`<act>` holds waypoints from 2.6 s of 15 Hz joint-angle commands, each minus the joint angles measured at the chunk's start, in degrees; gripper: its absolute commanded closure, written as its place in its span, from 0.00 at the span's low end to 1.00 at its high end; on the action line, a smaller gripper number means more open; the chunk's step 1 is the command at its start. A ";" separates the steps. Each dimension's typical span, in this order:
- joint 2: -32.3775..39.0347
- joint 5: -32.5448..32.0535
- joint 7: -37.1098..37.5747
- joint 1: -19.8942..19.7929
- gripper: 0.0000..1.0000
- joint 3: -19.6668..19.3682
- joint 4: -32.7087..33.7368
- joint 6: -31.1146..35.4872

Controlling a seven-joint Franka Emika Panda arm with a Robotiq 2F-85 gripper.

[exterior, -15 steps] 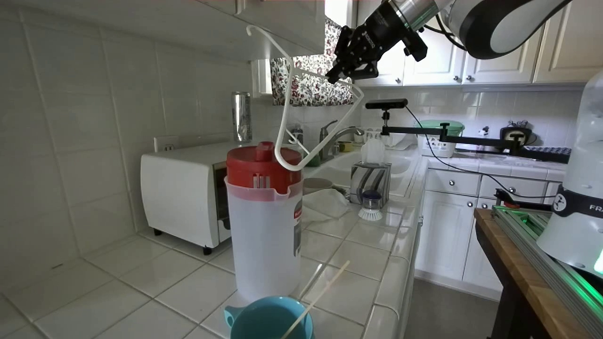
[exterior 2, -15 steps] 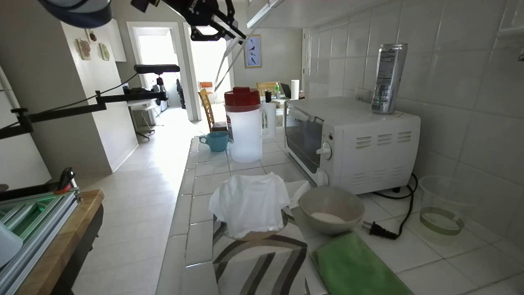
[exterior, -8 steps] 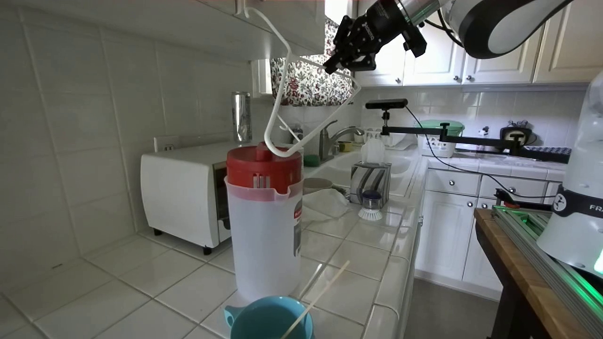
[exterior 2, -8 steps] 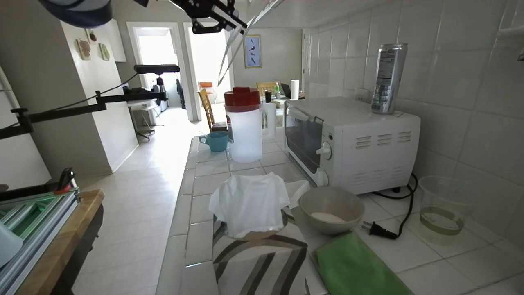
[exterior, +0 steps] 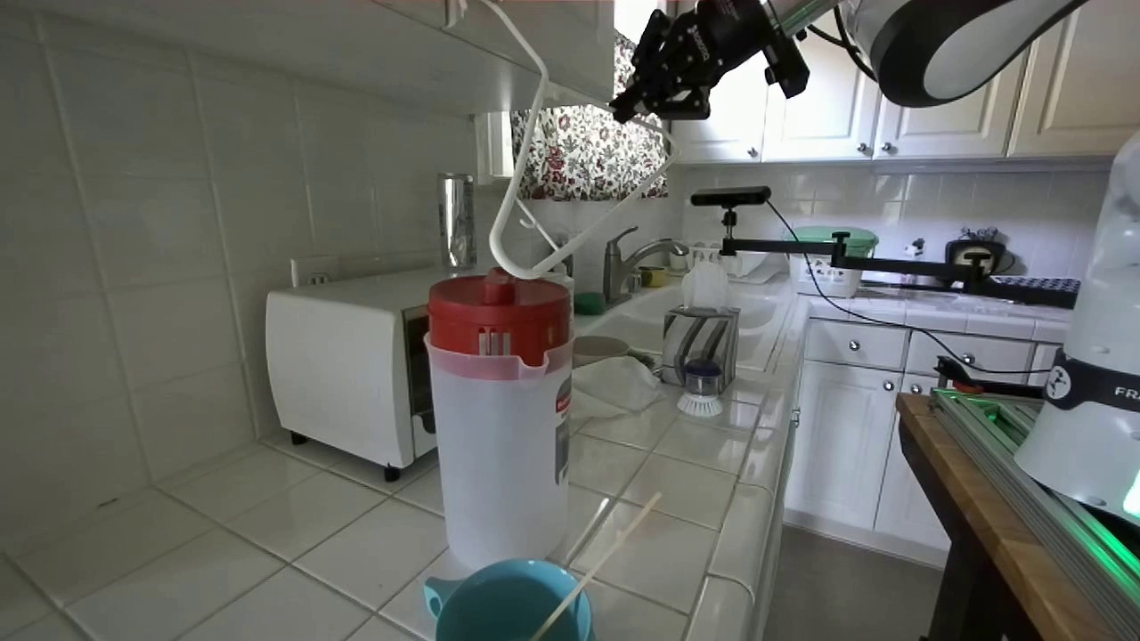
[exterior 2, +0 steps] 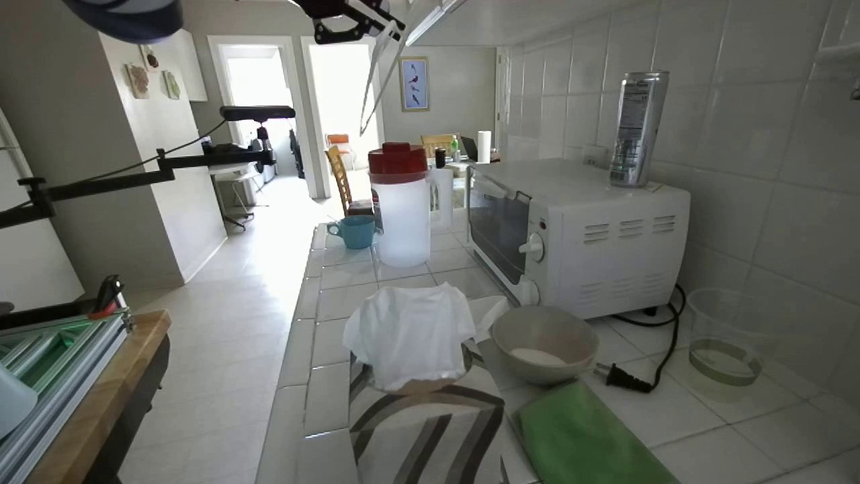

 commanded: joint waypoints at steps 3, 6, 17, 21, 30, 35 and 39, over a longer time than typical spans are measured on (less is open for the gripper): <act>1.11 -0.18 0.11 -0.69 0.98 2.47 0.46 0.95; 0.95 -0.18 -0.11 -0.40 0.98 2.74 0.39 1.08; -1.76 0.25 -0.47 5.41 0.98 -1.66 -1.42 -0.98; -3.77 0.47 -0.45 7.97 0.98 -4.89 -2.65 -3.80; -6.32 -0.33 0.10 10.56 0.98 -7.83 -2.28 -7.93; -7.36 -0.55 0.41 9.11 0.98 -8.82 -2.31 -8.58; -6.72 -0.57 0.34 7.32 0.98 -8.41 -2.30 -7.05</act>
